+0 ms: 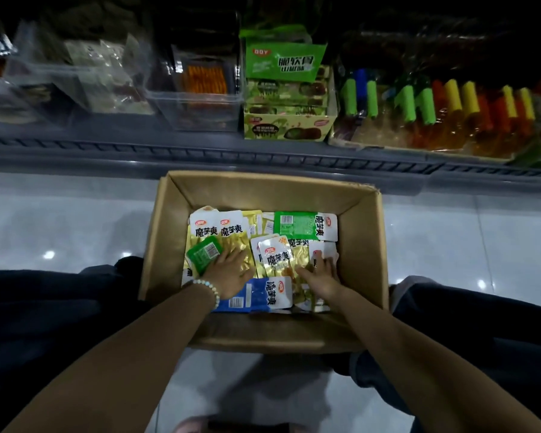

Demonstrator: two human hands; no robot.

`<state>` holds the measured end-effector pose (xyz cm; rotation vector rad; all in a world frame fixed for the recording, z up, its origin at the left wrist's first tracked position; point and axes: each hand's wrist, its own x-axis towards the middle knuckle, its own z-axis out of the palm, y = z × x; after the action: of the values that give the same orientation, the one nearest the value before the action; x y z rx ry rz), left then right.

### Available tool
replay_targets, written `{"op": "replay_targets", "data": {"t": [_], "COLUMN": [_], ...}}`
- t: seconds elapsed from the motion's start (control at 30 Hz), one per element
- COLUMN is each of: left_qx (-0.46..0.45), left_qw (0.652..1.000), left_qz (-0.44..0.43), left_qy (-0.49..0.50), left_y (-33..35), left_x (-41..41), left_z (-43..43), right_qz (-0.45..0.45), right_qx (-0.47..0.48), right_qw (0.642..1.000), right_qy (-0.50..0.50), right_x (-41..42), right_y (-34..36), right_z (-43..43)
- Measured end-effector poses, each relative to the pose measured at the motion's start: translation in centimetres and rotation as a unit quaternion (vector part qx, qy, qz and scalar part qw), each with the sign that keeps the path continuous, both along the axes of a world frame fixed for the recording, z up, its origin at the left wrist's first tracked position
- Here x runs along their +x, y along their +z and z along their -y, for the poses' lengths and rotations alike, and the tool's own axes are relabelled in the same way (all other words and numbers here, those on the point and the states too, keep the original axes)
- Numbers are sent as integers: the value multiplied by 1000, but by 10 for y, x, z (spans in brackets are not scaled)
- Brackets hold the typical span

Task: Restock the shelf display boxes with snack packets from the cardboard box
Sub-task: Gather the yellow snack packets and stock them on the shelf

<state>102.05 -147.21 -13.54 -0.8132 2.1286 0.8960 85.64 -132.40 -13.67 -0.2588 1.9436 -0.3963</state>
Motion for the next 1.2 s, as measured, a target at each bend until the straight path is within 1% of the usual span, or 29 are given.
{"op": "replay_targets", "data": {"t": [0.1, 0.17, 0.23, 0.3, 0.37, 0.4, 0.47, 0.5, 0.53, 0.6, 0.67, 0.8, 0.83, 0.93, 1.03, 1.13, 1.2], "left_qx": [14, 18, 21, 48, 93, 120, 163, 180, 194, 212, 203, 158, 159, 179, 180, 192, 194], "left_qw": [1000, 1000, 998, 988, 966, 950, 907, 886, 873, 872, 882, 906, 904, 884, 867, 849, 848], "left_qz": [-2, -11, -25, -48, -74, -89, -116, -112, -105, -106, -109, -119, -129, -170, -212, -251, -256], "left_qy": [3, 17, 59, 139, 230, 276, 371, 413, 434, 428, 411, 374, 375, 396, 413, 424, 421], "left_y": [-8, -11, -13, -14, -16, -16, -18, -18, -19, -19, -16, -7, -3, 19, 50, 87, 115], "left_x": [-5, -8, -10, -12, -14, -18, -26, -30, -33, -36, -36, -33, -32, -35, -44, -55, -60], "left_z": [-7, -11, -14, -14, -14, -14, -15, -15, -16, -20, -25, -21, -18, -12, -4, 5, 15], "right_qz": [29, 68, 107, 80, 13, -10, -14, 0, 10, 15, 29, 69, 71, 89, 104, 86, 75], "right_qx": [-101, -134, -142, -161, -167, -157, -143, -143, -143, -143, -138, -134, -140, -174, -211, -242, -273], "right_qw": [994, 988, 981, 978, 978, 980, 979, 977, 975, 969, 960, 962, 961, 956, 951, 949, 940], "right_qy": [-14, -39, -72, -103, -122, -125, -144, -159, -170, -200, -243, -228, -230, -217, -202, -182, -190], "right_x": [24, 36, 35, 23, 10, 5, 3, 6, 12, 23, 29, 23, 21, 13, 8, 4, 2], "right_y": [-5, -2, 1, -1, -5, -7, -10, -11, -14, -22, -26, -21, -17, 3, 34, 72, 103], "right_z": [16, 30, 39, 36, 26, 20, 12, 10, 9, 11, 15, 18, 18, 23, 34, 49, 57]}}
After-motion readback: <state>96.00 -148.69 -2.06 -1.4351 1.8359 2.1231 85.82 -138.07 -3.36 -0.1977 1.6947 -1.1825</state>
